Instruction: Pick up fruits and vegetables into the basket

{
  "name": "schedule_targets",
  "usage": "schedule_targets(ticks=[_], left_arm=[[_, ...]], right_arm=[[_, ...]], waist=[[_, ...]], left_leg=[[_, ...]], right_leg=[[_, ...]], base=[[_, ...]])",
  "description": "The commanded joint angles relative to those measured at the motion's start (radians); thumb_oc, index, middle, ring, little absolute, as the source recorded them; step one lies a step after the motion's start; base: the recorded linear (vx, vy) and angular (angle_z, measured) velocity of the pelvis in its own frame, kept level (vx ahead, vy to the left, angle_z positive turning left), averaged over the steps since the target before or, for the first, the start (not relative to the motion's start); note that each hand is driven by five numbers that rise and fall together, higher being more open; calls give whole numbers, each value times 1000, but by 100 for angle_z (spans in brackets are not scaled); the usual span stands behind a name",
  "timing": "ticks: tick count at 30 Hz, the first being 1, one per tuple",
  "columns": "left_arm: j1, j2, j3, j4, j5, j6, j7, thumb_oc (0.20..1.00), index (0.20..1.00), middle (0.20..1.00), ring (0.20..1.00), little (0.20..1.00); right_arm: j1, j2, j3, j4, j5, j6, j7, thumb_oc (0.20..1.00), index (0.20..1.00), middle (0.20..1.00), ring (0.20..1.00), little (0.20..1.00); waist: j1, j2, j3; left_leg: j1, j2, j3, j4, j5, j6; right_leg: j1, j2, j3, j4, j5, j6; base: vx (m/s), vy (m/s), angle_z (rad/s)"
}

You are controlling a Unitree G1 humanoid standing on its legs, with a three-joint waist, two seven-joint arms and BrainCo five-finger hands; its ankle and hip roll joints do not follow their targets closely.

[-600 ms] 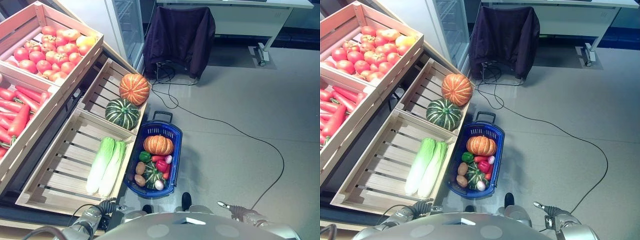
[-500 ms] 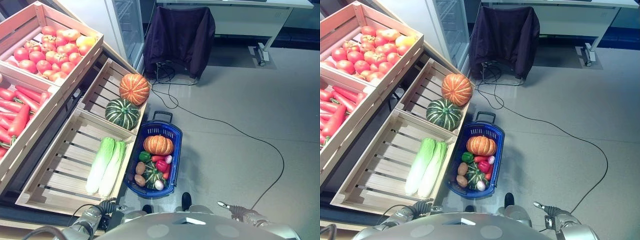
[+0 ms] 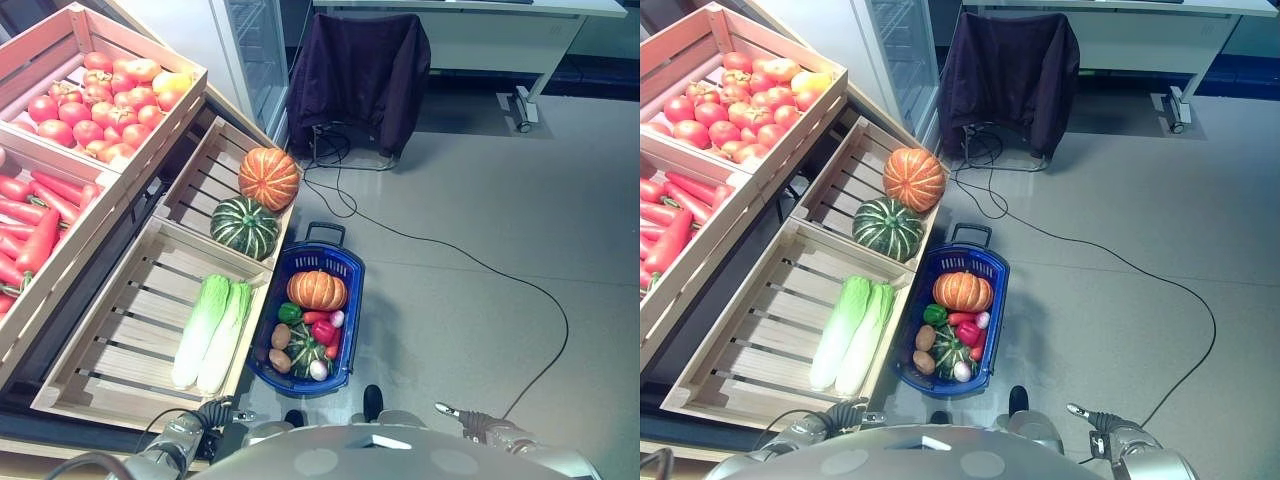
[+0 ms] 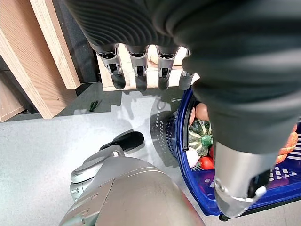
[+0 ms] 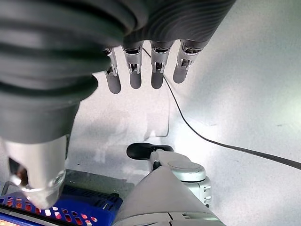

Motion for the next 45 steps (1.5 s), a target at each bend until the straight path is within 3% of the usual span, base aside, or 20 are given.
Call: schedule_targets(ticks=[1, 14, 20, 25, 33, 45], left_arm=[[-40, -8, 24, 62, -19, -17, 1, 1000, 1000, 1000, 1000, 1000], [-35, -4, 37, 61, -27, -19, 9, 1000, 1000, 1000, 1000, 1000], [-37, 0, 22, 42, -69, -17, 15, 1000, 1000, 1000, 1000, 1000], [-45, -2, 25, 34, -117, -36, 38, 1000, 1000, 1000, 1000, 1000], [-134, -3, 22, -7, -228, -91, 48, 1000, 1000, 1000, 1000, 1000], [-246, 10, -39, -113, -386, -153, -5, 1000, 1000, 1000, 1000, 1000]], right_arm=[[-47, 8, 22, 41, 13, -7, 10, 1000, 1000, 1000, 1000, 1000], [-46, 2, 19, 40, 11, -6, 11, 1000, 1000, 1000, 1000, 1000], [-61, -13, 30, 26, 17, 9, 15, 1000, 1000, 1000, 1000, 1000], [-70, -16, 37, 24, 34, -5, 1, 1000, 1000, 1000, 1000, 1000], [-163, -29, 76, -17, 95, -4, -21, 1000, 1000, 1000, 1000, 1000], [-265, -58, 110, -64, 179, -9, -50, 1000, 1000, 1000, 1000, 1000]], waist=[[-10, -13, 12], [-8, -12, 13], [-7, -3, 53], [-12, 10, 111], [-28, 41, 258], [-10, 41, 387]], left_leg=[[-32, -6, -22, 6, -81, -13], [-33, -6, -26, 6, -78, -17], [-81, -3, -27, 6, -60, -16], [-147, -11, -39, 6, -36, -12], [-316, -24, -46, 6, 30, -13], [-413, -37, -53, 19, 73, -20]], right_leg=[[98, -22, -24, 12, -139, 81], [102, -21, -25, 11, -139, 82], [54, -21, -16, 11, -126, 80], [-7, -18, -2, 11, -111, 73], [-172, -4, 21, 11, -67, 55], [-281, 2, -24, 74, -65, 30]], base=[[0, 0, 0], [0, 0, 0], [-44, 2, -1], [-73, 5, -1], [-116, -4, 0], [-58, -13, 5]])
